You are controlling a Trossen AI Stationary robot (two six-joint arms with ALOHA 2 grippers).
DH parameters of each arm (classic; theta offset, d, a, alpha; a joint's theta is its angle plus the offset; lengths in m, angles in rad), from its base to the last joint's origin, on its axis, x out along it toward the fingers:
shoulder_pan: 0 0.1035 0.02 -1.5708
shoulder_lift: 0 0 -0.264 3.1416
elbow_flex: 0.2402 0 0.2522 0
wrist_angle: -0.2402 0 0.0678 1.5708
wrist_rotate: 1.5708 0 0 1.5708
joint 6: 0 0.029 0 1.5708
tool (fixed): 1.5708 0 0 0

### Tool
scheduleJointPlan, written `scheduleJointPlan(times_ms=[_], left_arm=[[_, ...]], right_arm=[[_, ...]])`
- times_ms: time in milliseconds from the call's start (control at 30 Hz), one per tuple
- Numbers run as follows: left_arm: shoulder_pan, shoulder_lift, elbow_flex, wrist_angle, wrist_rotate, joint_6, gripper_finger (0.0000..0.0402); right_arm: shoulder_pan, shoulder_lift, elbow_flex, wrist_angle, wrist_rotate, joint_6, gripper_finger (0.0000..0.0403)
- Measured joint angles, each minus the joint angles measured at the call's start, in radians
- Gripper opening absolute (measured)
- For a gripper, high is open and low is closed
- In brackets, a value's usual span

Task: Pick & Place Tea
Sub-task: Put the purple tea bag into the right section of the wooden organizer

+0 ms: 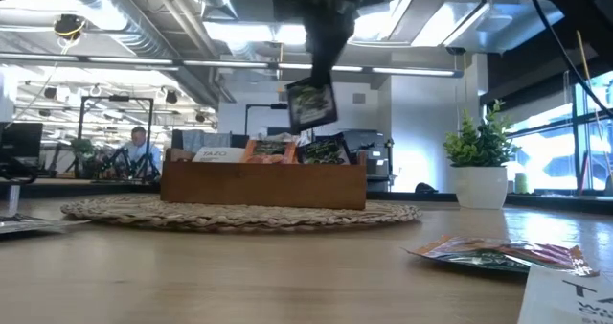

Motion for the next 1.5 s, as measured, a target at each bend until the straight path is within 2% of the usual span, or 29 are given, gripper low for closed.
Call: scheduleJointPlan(times_ms=[100, 200, 433, 767, 900, 1067, 1267, 1500], left_arm=[[0.011, 0.002, 0.0, -0.003, 0.016, 0.001, 0.0002], [0.015, 0.002, 0.0, -0.002, 0.021, 0.008, 0.0002], [0.016, 0.002, 0.0, -0.003, 0.017, 0.008, 0.0002], [0.016, 0.002, 0.001, -0.003, 0.015, 0.008, 0.0002], [0.016, 0.002, 0.001, -0.006, 0.014, 0.016, 0.0002], [0.016, 0.002, 0.001, -0.006, 0.012, 0.016, 0.0002], [0.016, 0.002, 0.001, -0.006, 0.012, 0.016, 0.0002], [0.016, 0.002, 0.001, -0.005, 0.012, 0.016, 0.0002]], right_arm=[[-0.001, -0.008, -0.018, -0.02, 0.026, -0.017, 0.0003], [0.007, -0.007, -0.08, -0.004, -0.017, -0.026, 0.0003], [0.024, -0.007, -0.204, 0.157, -0.022, -0.045, 0.0004], [0.026, -0.008, -0.298, 0.187, -0.005, -0.029, 0.0005], [0.023, -0.007, -0.292, 0.203, -0.025, 0.011, 0.0012], [0.006, -0.018, -0.271, 0.206, -0.096, 0.013, 0.0048], [-0.005, -0.101, -0.27, 0.201, -0.017, 0.008, 0.008], [-0.038, -0.155, -0.269, 0.154, -0.038, -0.017, 0.0084]])
